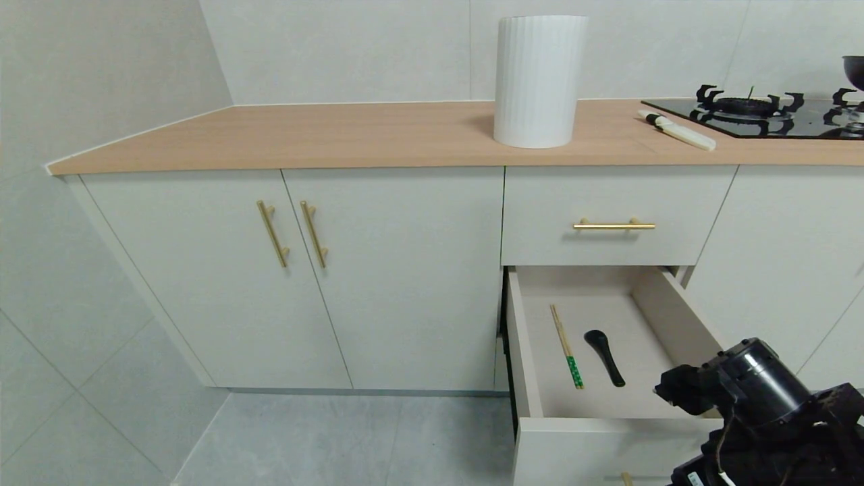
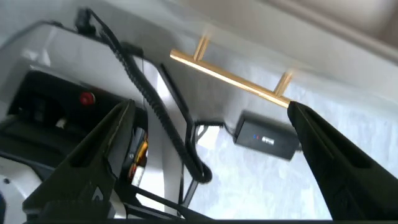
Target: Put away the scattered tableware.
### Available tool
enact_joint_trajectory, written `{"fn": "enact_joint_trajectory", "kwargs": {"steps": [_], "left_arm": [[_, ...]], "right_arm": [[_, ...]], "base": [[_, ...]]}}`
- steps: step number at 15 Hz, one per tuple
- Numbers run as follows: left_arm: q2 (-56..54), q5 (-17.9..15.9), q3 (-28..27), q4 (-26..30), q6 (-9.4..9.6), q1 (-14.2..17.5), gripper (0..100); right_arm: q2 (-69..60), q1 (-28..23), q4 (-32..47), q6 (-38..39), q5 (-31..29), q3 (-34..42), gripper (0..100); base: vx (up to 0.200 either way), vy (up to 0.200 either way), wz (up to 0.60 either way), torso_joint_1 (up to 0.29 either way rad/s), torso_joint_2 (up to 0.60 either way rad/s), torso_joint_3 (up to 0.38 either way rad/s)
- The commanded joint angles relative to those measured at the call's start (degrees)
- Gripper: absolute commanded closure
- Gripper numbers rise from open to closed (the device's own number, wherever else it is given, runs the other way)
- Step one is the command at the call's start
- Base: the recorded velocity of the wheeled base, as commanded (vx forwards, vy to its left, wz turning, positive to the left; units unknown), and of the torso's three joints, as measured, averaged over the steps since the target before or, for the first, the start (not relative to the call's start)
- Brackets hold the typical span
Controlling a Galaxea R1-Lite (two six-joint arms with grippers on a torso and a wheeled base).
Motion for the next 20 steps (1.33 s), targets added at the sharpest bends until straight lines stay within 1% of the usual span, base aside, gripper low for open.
{"fn": "enact_joint_trajectory", "kwargs": {"steps": [1,5,7,9,12,17,20], "left_arm": [[0.1,0.0,0.0,0.0,0.00,0.0,0],[0.1,0.0,0.0,0.0,0.00,0.0,0],[0.1,0.0,0.0,0.0,0.00,0.0,0],[0.1,0.0,0.0,0.0,0.00,0.0,0],[0.1,0.0,0.0,0.0,0.00,0.0,0],[0.1,0.0,0.0,0.0,0.00,0.0,0],[0.1,0.0,0.0,0.0,0.00,0.0,0]], "right_arm": [[3.4,-0.1,-0.2,0.7,-0.1,-0.3,0],[3.6,-0.6,-0.4,3.9,-0.4,-2.2,0],[4.5,-1.8,-0.4,5.3,-0.8,-3.1,0],[5.7,-2.2,-0.5,7.4,-2.8,-4.2,0],[6.5,-2.2,-0.5,9.3,-4.1,-5.3,0],[6.9,-3.0,-3.5,9.7,-5.6,-5.7,0],[8.5,-3.1,-6.7,9.7,-8.6,-5.8,0]], "base": [[0.000,0.000,0.00,0.000,0.00,0.000],[0.000,0.000,0.00,0.000,0.00,0.000],[0.000,0.000,0.00,0.000,0.00,0.000],[0.000,0.000,0.00,0.000,0.00,0.000],[0.000,0.000,0.00,0.000,0.00,0.000],[0.000,0.000,0.00,0.000,0.00,0.000],[0.000,0.000,0.00,0.000,0.00,0.000]]}}
